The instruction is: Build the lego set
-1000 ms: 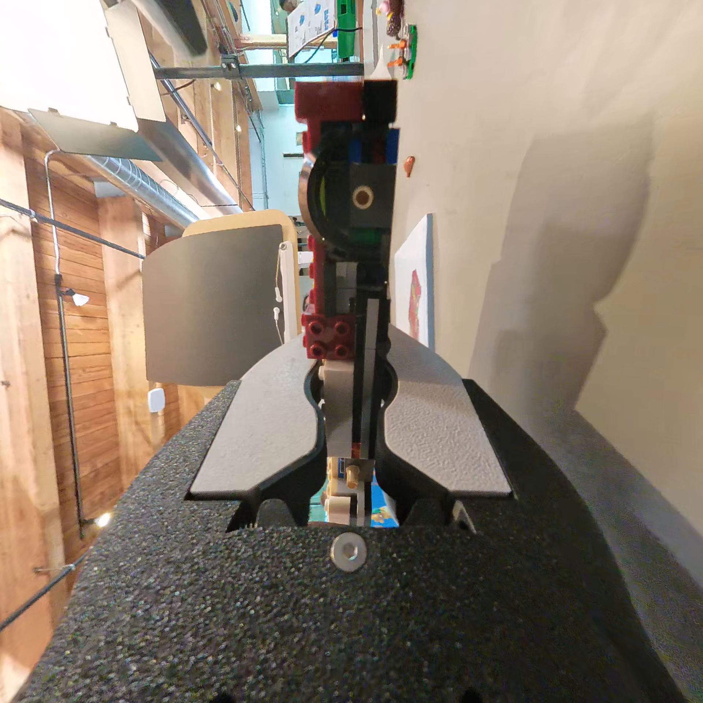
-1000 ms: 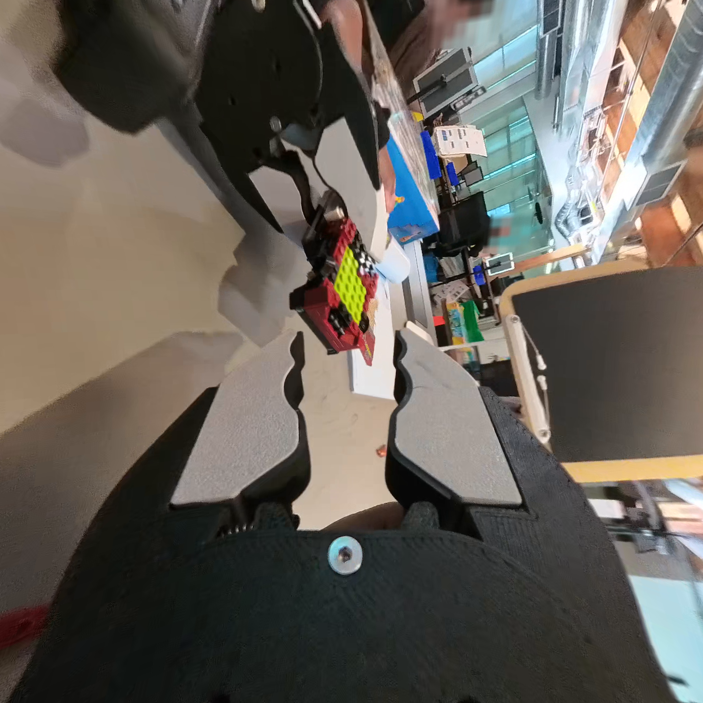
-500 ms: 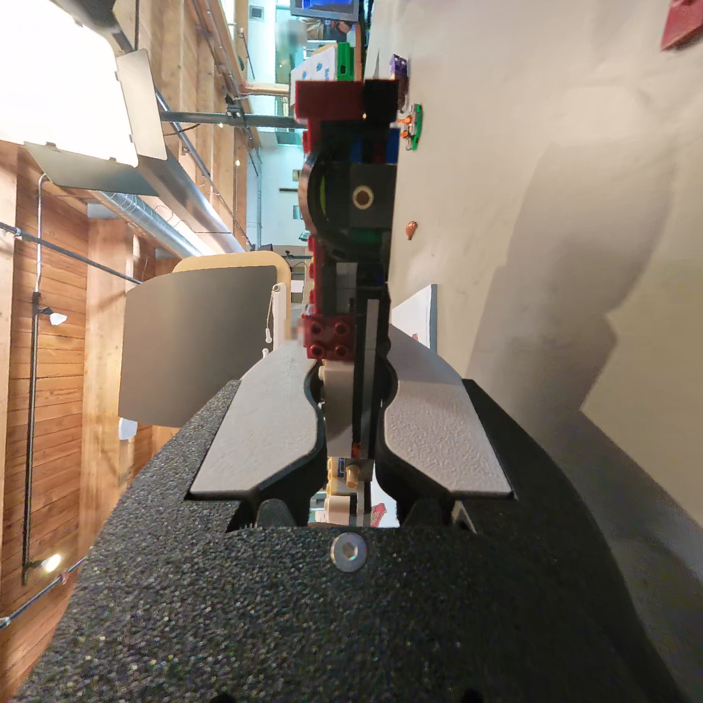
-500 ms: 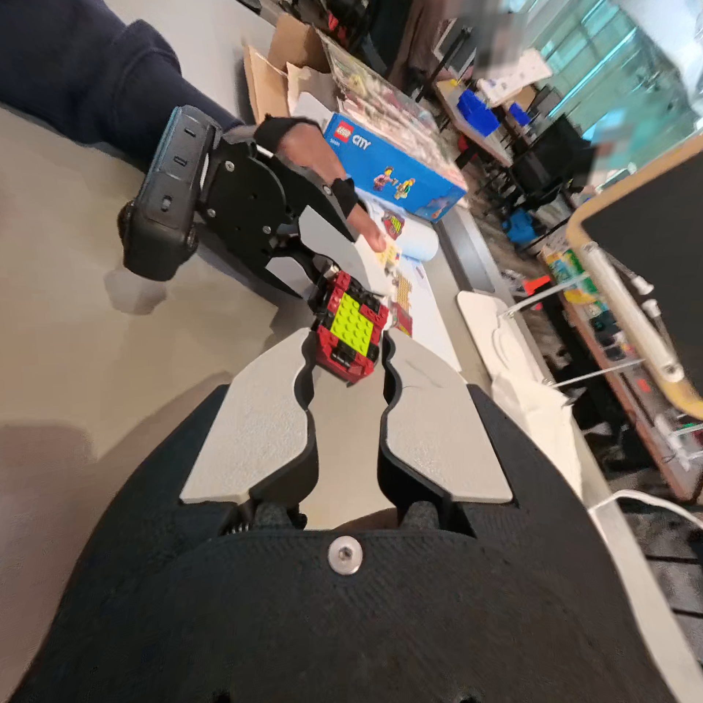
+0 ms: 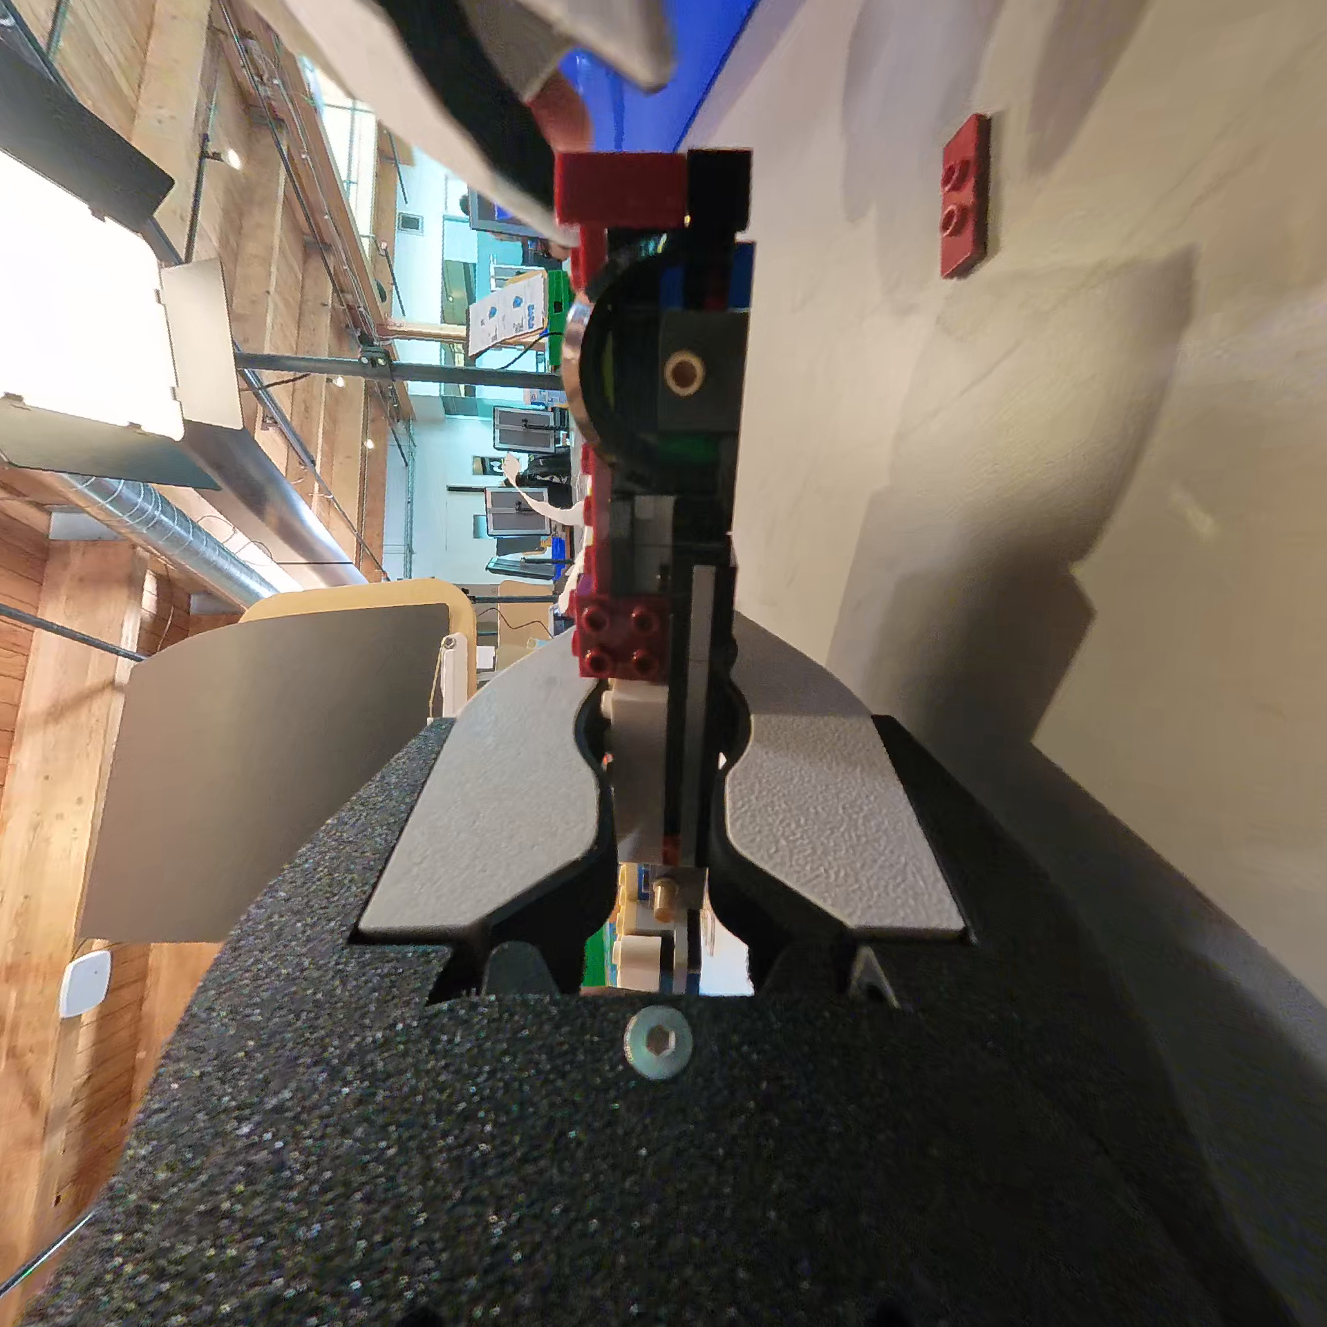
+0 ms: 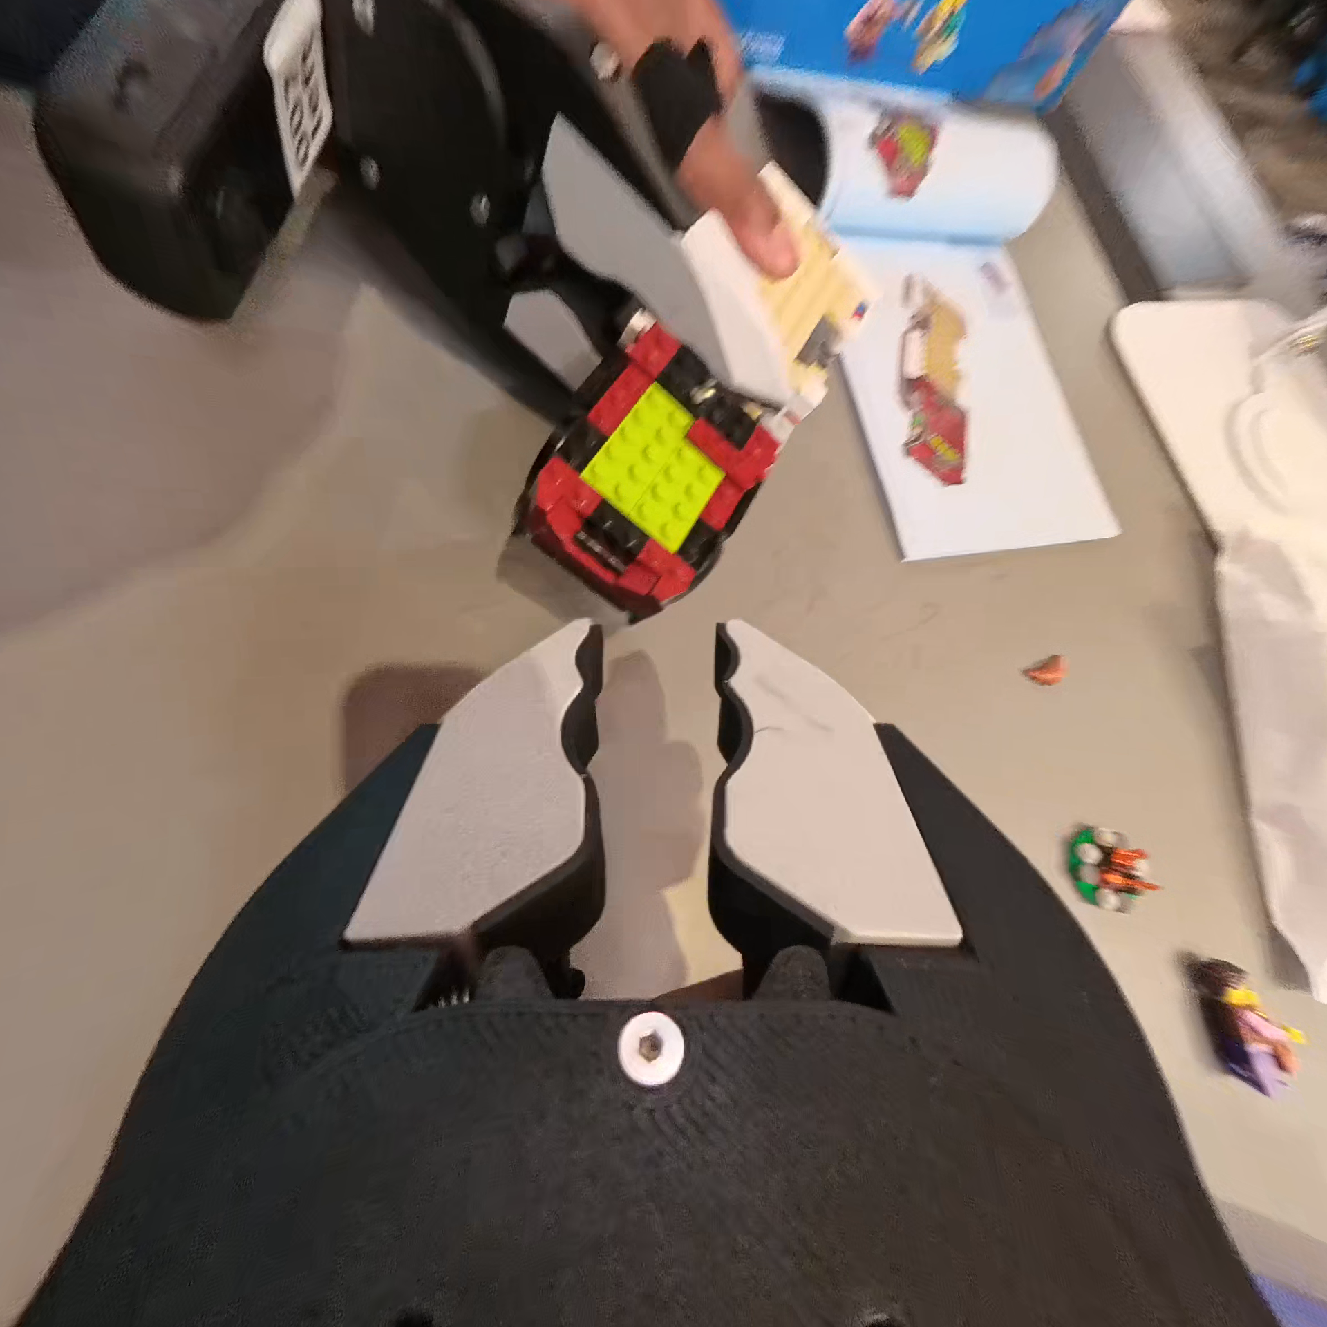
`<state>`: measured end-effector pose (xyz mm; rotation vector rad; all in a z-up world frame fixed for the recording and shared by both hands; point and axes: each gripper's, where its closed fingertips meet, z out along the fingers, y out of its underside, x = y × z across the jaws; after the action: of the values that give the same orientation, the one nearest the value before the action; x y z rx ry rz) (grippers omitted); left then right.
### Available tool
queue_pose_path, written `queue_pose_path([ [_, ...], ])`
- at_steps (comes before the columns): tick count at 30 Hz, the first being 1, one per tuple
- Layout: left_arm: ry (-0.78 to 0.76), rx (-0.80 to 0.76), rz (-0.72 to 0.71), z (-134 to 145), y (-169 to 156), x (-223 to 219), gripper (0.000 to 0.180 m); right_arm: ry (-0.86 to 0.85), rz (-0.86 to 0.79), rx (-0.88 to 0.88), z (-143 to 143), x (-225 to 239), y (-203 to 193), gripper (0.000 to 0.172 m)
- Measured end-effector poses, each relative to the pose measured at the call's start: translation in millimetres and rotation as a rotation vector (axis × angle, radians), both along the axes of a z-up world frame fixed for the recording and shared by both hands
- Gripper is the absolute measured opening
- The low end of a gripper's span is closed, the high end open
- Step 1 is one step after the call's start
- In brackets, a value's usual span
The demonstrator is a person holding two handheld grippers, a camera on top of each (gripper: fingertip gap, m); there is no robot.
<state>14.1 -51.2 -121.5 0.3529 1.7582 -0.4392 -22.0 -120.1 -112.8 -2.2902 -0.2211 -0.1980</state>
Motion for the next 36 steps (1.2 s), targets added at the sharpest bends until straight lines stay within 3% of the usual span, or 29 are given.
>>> queue_pose_path([
  [8,0.026,0.025,-0.038,-10.0,6.0,-4.0,0.026,0.061,0.005,-0.145,-39.7,-7.0,-0.2,0.034],
  [26,-0.003,0.023,-0.081,-10.6,6.6,-10.1,0.026,0.099,-0.009,-0.250,-61.1,-10.3,1.1,0.008],
  [30,-0.030,0.004,-0.081,-4.9,5.4,-9.9,0.025,0.104,-0.009,-0.197,-43.3,-7.2,1.7,0.008],
  [36,-0.074,-0.015,-0.106,2.3,-2.7,-12.7,0.026,0.055,0.078,-0.064,20.5,-6.5,-4.6,0.008],
])
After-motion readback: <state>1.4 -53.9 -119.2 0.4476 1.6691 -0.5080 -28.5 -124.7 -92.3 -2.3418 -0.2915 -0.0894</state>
